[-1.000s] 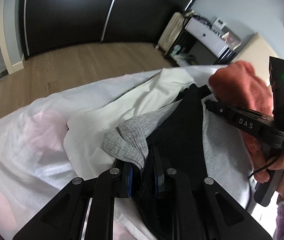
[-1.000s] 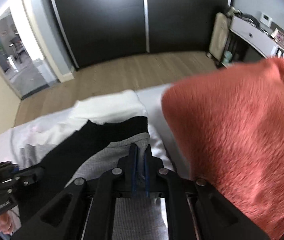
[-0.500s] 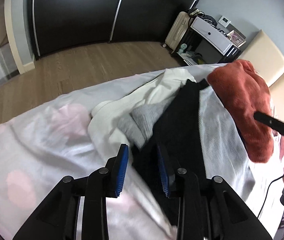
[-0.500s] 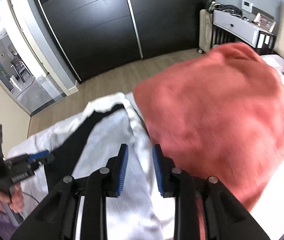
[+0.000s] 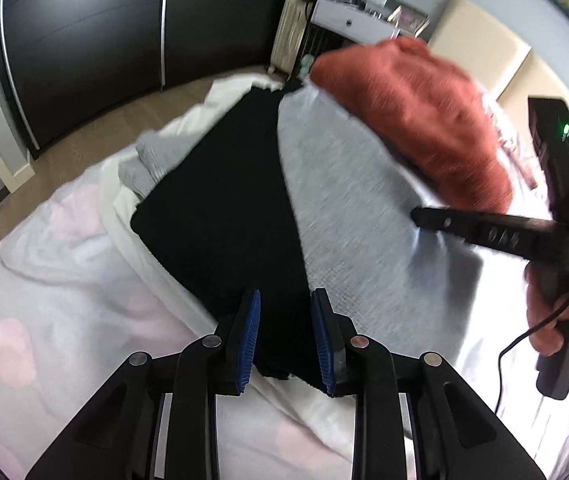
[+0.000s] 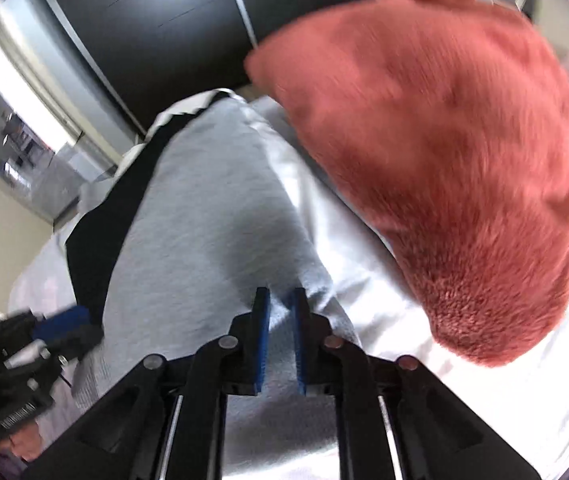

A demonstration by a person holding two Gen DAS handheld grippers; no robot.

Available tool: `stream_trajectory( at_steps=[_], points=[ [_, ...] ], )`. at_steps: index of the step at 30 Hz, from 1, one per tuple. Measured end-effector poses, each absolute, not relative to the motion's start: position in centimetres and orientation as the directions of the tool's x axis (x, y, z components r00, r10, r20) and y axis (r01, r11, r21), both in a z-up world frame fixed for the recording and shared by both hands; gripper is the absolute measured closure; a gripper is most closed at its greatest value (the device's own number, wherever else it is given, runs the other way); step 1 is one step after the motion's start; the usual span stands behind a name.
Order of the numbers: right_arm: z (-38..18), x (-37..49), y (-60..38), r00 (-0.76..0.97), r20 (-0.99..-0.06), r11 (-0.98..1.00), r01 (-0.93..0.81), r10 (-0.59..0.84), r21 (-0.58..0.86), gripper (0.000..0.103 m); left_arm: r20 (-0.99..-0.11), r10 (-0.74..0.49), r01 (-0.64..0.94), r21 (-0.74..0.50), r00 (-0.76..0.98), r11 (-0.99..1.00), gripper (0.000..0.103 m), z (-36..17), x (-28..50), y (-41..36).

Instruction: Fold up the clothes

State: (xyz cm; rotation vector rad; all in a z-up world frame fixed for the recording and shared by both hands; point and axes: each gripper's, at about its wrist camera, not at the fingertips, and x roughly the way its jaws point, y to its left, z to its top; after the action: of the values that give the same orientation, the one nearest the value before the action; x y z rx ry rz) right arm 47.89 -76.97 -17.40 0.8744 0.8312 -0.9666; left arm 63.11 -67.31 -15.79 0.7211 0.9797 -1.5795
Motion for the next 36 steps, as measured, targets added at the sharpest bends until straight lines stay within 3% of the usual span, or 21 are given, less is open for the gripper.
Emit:
stream_trajectory(
  at_steps=[9,15,21,25,31,33,35,36],
  points=[
    [-18.4,47.7,-77.9,0.355,-0.890,0.238,0.926,-0.287,0.293,0.094,-0.880,-0.442,0.985,-0.157,-0.172,-0.072,0.075,-15.7,62.6,-67.7],
    [-13.4,45.6,-75.0,0.384,-0.860,0.214,0.920,-0.337,0.328,0.089,-0.858,-0.493,0.990,-0.109,-0.140,-0.091,0.075,-11.9,62.5,-65.2],
    [-6.8,43.0,-69.4,0.307,-0.862,0.181,0.950,-0.404,0.253,0.087,-0.807,-0.581,0.992,-0.050,-0.107,-0.114,0.070,-6.9,61.2,-62.0],
    [-3.0,40.6,-64.5,0.225,-0.871,0.138,0.974,-0.438,0.182,0.085,-0.777,-0.621,0.992,-0.038,-0.105,-0.119,0.051,-3.9,60.4,-59.5],
    [-1.1,41.0,-58.1,0.188,-0.856,0.122,0.982,-0.482,0.147,0.084,-0.748,-0.661,0.992,0.026,-0.063,-0.123,0.049,-0.5,59.2,-55.2],
    [-0.7,41.4,-56.3,0.203,-0.844,0.119,0.979,-0.497,0.165,0.082,-0.734,-0.677,0.991,0.044,-0.052,-0.124,0.045,0.3,58.8,-53.9],
    [-0.3,41.2,-54.5,0.235,-0.827,0.112,0.972,-0.510,0.207,0.075,-0.720,-0.693,0.991,0.067,-0.035,-0.119,0.033,0.9,58.5,-52.7],
    [-0.1,41.1,-53.7,0.240,-0.821,0.100,0.970,-0.517,0.221,0.072,-0.713,-0.701,0.990,0.073,-0.030,-0.117,0.032,1.1,58.4,-52.1]
  ],
)
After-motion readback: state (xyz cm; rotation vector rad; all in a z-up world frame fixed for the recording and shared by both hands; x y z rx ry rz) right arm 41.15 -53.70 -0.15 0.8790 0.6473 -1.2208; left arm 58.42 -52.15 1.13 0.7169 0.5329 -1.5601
